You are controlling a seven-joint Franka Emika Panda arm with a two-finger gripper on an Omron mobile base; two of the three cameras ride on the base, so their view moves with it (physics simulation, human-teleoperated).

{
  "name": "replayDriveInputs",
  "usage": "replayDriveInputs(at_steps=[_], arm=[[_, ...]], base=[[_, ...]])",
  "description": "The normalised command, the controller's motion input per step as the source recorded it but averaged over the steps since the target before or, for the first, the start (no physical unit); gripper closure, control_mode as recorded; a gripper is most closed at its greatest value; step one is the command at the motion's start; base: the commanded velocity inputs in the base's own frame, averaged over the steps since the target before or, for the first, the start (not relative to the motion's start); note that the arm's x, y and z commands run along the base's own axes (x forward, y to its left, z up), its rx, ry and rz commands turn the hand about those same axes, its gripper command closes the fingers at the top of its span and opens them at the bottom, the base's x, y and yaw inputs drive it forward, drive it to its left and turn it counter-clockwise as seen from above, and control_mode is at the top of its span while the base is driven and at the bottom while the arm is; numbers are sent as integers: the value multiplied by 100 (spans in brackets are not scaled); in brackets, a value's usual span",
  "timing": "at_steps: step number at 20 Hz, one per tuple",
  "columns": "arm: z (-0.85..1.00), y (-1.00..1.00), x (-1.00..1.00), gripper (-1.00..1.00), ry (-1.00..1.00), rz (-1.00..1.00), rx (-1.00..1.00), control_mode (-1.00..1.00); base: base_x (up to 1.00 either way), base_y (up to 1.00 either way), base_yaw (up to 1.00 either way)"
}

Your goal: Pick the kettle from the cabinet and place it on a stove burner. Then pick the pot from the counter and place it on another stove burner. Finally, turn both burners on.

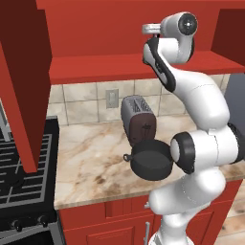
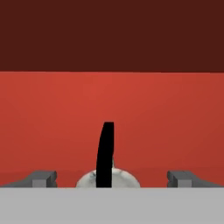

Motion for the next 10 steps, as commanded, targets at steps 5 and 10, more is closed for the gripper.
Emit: replayDriveInputs(at_steps=[5, 10], arm=[[0, 0, 17, -100, 0, 0, 0, -100], [0, 0, 17, -100, 0, 0, 0, -100]], base=[[0, 0, 0], [0, 0, 0]])
